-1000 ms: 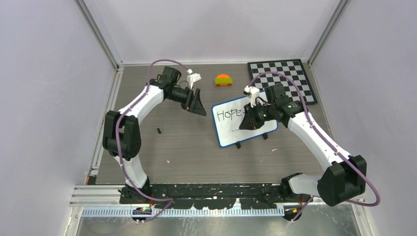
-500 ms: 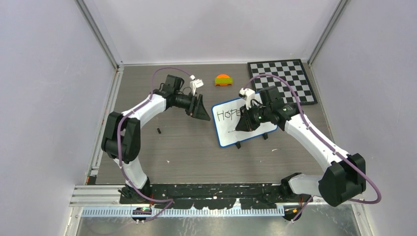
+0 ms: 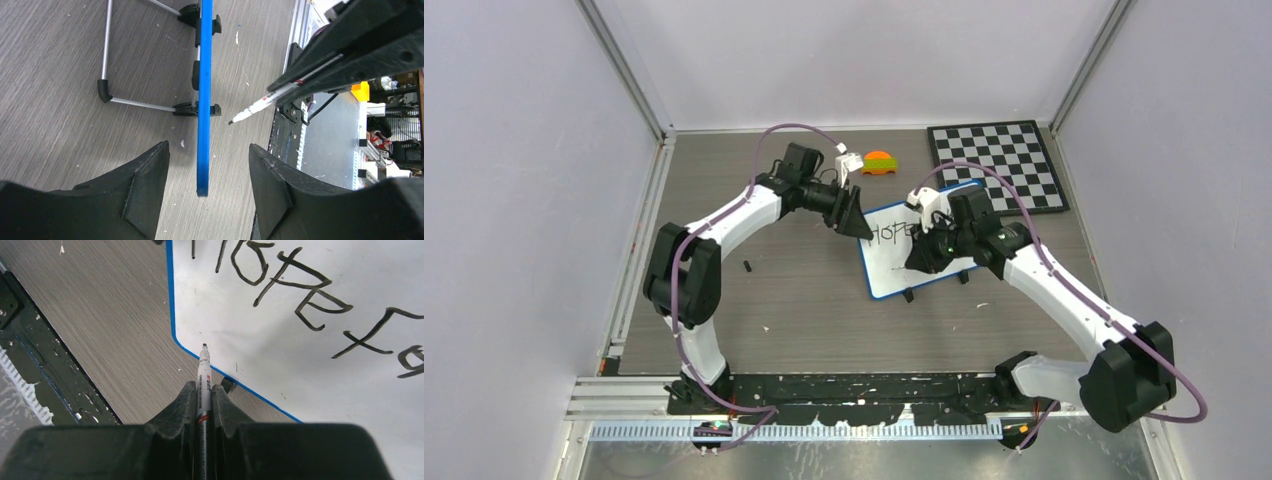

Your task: Write a sentence on the whiteboard

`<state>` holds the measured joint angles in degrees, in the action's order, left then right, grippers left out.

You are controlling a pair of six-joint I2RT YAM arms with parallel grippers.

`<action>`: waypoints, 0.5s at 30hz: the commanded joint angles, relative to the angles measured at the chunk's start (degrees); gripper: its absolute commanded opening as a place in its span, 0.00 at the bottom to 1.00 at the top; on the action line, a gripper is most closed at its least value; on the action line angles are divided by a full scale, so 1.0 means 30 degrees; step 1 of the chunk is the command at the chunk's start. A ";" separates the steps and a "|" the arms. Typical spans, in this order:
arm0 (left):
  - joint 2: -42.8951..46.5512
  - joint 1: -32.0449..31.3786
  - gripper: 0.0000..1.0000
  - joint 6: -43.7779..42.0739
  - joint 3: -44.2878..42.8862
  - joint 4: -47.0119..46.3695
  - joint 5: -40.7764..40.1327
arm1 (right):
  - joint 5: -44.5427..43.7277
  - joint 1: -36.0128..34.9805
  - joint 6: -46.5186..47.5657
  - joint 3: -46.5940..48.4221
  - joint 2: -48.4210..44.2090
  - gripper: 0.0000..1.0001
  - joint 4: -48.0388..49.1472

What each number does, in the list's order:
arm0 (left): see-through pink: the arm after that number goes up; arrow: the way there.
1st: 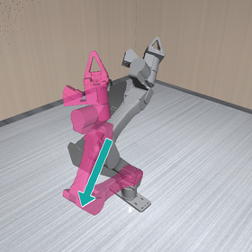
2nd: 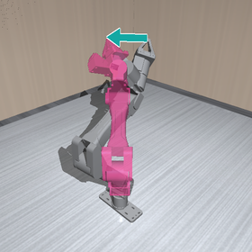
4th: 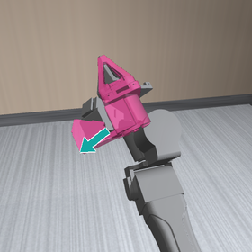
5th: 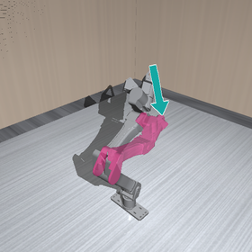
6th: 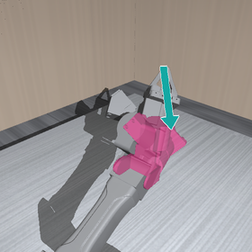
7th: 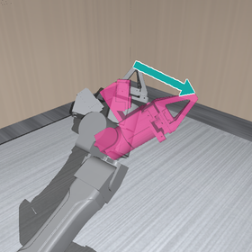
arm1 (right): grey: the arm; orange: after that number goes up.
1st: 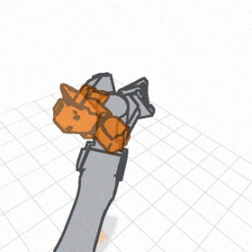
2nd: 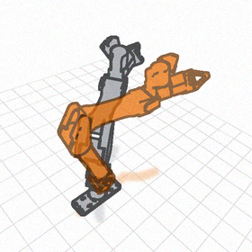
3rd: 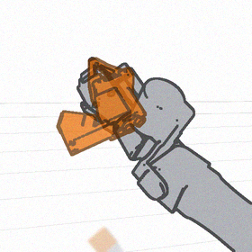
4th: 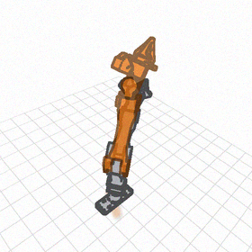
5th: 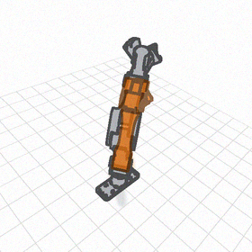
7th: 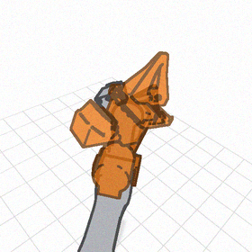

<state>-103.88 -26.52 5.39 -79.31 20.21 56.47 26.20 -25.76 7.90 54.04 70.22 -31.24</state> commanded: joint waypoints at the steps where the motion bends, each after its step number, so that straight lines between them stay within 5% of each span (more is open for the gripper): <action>1: -0.0471 -0.0370 0.60 0.0083 -0.1012 -0.0403 -0.0417 | -0.0282 -0.0186 0.1304 -0.0376 -0.1849 0.00 0.1011; 9: -0.0979 -0.0708 0.50 0.0232 -0.1295 -0.0145 -0.0646 | -0.1589 -0.0360 0.2795 -0.1669 -0.3608 0.00 0.0889; 15: -0.1233 -0.0882 0.31 0.0452 -0.1507 -0.0147 -0.0730 | -0.2302 -0.1103 0.2603 -0.1688 -0.2964 0.00 0.2075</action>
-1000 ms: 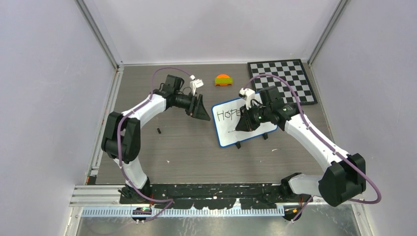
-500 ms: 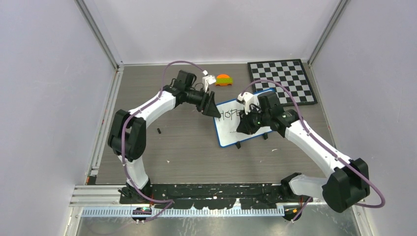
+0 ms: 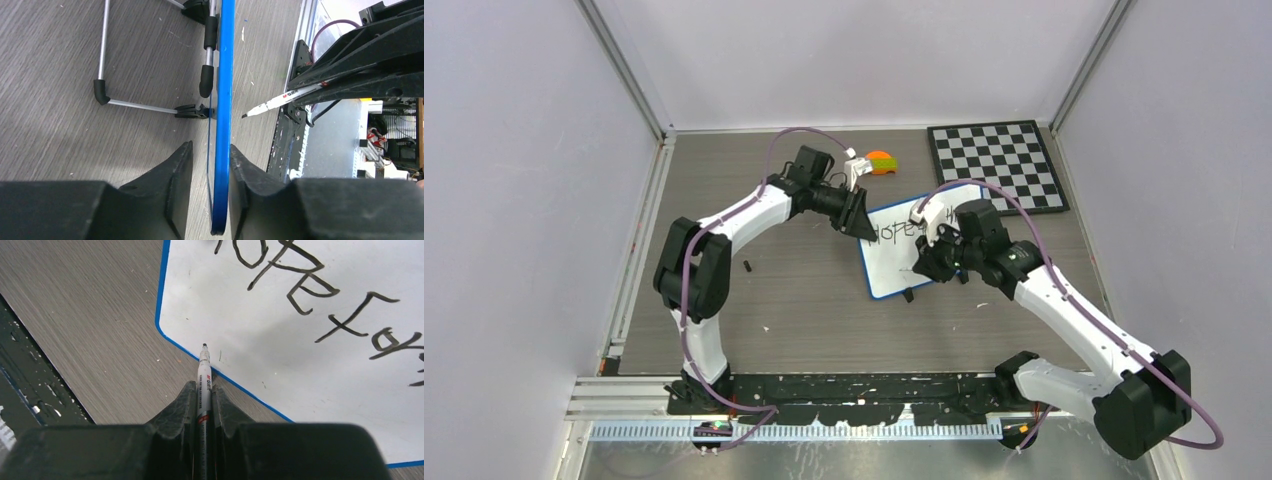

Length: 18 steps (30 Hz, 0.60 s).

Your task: Write a sentence on the whiteboard

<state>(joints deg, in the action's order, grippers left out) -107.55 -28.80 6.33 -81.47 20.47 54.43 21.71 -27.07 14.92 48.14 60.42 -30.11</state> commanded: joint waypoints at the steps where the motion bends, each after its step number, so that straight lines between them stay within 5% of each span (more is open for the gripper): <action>1: -0.0036 -0.0127 0.27 0.0236 -0.0769 -0.0239 -0.0122 | -0.0996 -0.0867 0.0220 0.0361 0.0432 0.00 0.1823; 11: -0.0382 -0.0120 0.01 0.0240 -0.1123 0.0153 -0.0479 | -0.2965 -0.1766 -0.0568 0.1003 0.1152 0.00 0.2524; 18: -0.0393 -0.0127 0.00 0.0007 -0.1211 0.0519 -0.0660 | -0.3400 -0.1791 -0.1182 0.1518 0.1553 0.00 0.2913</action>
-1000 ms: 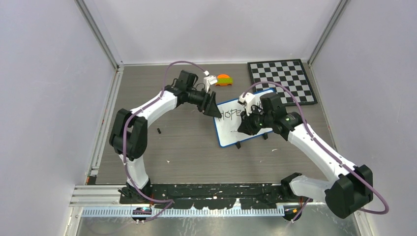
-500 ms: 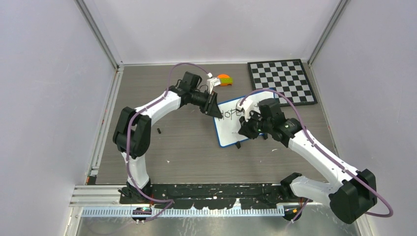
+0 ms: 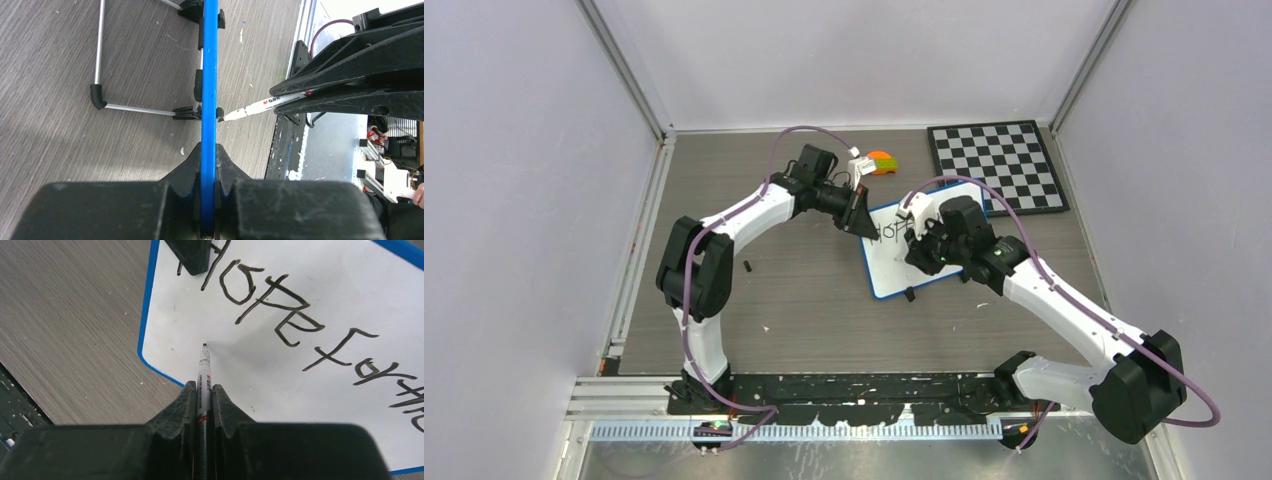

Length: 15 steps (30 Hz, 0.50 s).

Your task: Write a sentence on the whiteboard

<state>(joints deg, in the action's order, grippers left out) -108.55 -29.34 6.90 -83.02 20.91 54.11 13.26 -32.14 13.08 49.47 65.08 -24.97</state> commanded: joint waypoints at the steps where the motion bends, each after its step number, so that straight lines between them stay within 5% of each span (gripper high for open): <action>1: -0.0045 0.0054 0.00 -0.0236 -0.0690 0.0424 -0.0594 | -0.0650 -0.0119 -0.0572 0.1133 0.0014 0.00 0.1212; 15: -0.0098 0.0054 0.00 -0.0460 -0.0773 0.0655 -0.0597 | -0.1326 -0.0097 0.0148 0.0238 0.0213 0.00 0.1459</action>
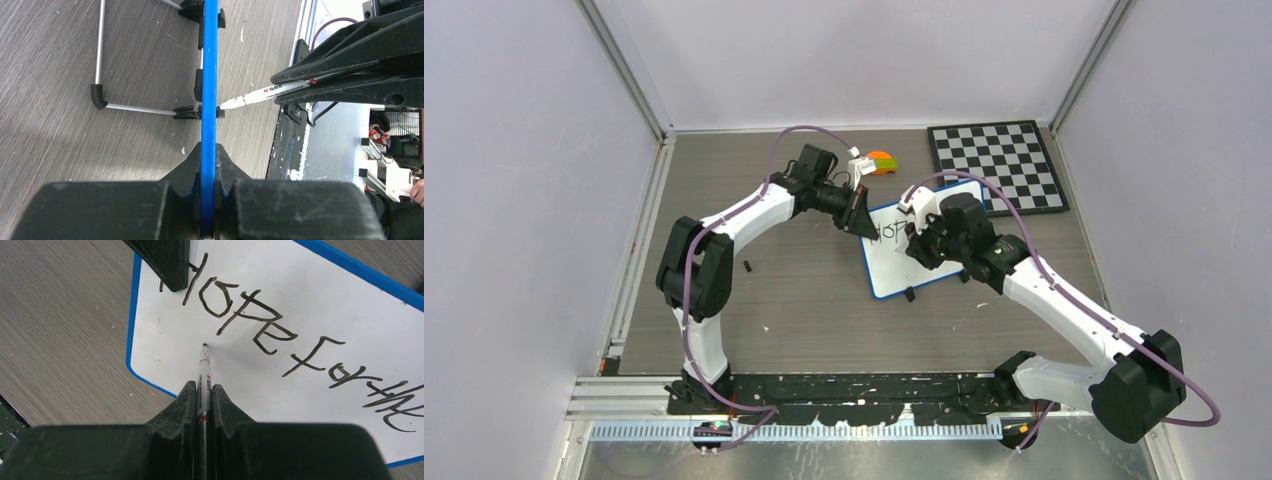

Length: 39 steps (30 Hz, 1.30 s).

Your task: Write a sentence on the whiteboard

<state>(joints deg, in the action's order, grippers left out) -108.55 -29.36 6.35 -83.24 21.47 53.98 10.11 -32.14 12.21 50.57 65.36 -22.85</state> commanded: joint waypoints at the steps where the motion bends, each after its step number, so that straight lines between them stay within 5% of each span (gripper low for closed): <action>1: -0.0113 0.0062 0.00 -0.0257 -0.0715 0.0482 -0.0559 | -0.0266 -0.0119 0.0523 -0.0215 0.0133 0.00 0.0665; 39: -0.0069 0.0091 0.00 -0.0388 -0.0889 0.0773 -0.0502 | -0.1215 -0.0312 0.0550 0.0462 0.0348 0.00 0.0575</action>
<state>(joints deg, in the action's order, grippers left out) -108.57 -29.34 5.08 -83.46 21.91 53.74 9.96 -32.95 14.02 48.49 66.78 -25.30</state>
